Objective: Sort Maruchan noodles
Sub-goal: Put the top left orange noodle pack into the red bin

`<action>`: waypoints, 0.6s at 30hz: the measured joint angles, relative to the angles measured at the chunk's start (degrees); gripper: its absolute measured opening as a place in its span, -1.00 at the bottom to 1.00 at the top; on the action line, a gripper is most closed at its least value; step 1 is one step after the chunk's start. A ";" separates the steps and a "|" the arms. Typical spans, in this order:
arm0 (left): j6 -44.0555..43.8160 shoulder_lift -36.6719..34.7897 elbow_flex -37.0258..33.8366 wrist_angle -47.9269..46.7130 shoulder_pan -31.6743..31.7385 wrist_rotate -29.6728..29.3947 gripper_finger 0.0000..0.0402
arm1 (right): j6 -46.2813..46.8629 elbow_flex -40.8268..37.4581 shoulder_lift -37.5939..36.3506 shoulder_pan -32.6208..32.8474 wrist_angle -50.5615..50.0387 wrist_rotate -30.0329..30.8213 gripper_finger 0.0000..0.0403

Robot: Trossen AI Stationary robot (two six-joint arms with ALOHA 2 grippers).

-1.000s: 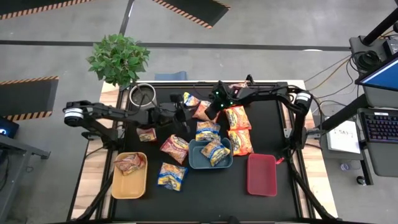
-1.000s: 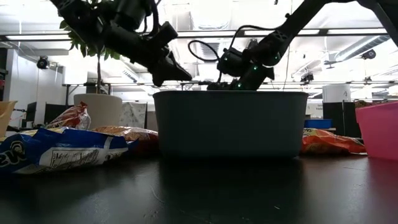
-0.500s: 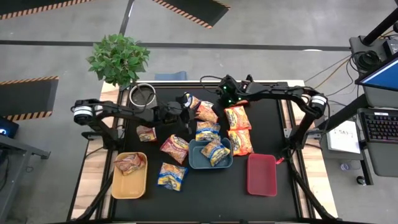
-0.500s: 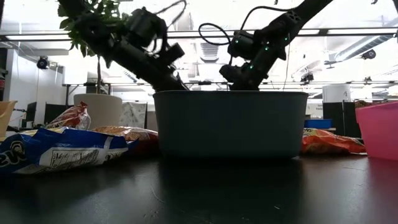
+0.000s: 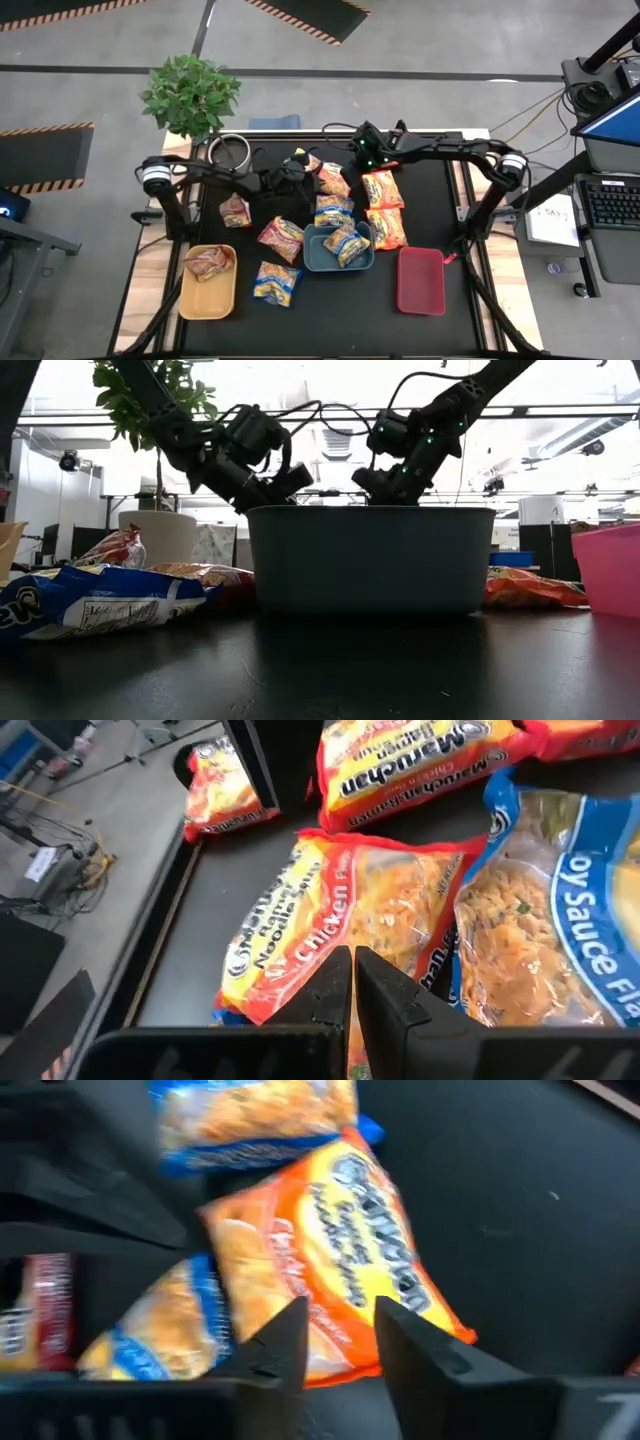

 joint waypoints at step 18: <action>-1.48 4.67 -0.03 0.39 2.01 0.17 -1.00 | 6.43 -7.10 0.35 -1.90 5.67 3.22 0.33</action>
